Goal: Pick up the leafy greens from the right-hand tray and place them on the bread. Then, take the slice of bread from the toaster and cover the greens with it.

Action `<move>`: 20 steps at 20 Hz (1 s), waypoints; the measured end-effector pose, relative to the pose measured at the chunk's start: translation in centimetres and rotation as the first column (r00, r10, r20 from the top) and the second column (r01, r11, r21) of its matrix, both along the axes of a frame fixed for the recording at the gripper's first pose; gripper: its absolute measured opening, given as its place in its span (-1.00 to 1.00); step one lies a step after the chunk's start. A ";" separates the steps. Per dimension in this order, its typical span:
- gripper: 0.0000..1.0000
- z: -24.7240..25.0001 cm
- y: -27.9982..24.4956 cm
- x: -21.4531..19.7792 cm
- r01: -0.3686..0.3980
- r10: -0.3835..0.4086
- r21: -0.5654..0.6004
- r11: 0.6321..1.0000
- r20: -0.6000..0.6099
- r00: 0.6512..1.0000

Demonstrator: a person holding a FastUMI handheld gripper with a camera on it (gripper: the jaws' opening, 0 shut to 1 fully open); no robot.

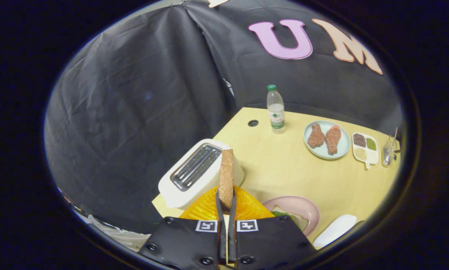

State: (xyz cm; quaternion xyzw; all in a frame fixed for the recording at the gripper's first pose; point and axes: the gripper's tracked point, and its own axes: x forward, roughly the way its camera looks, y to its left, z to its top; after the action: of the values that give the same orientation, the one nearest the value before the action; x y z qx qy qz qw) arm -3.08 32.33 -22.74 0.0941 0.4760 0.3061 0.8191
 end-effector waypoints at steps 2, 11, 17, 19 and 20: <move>-0.90 -1.4 -1.7 -0.7 0.034 -0.034 -0.014 0.999 -0.019 0.999; -0.90 -6.3 -6.9 -3.5 0.200 -0.199 -0.007 0.980 -0.135 0.971; -0.89 -9.0 -8.1 -5.0 0.244 -0.238 0.005 0.970 -0.206 0.949; -0.89 -10.2 -8.8 -5.5 0.270 -0.264 -0.005 0.963 -0.239 0.935; -0.89 -10.5 -9.2 -5.5 0.287 -0.281 -0.010 0.958 -0.246 0.928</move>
State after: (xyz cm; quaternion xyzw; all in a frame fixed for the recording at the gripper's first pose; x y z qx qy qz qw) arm -8.54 23.14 -33.25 0.2099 0.5506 0.1767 0.7884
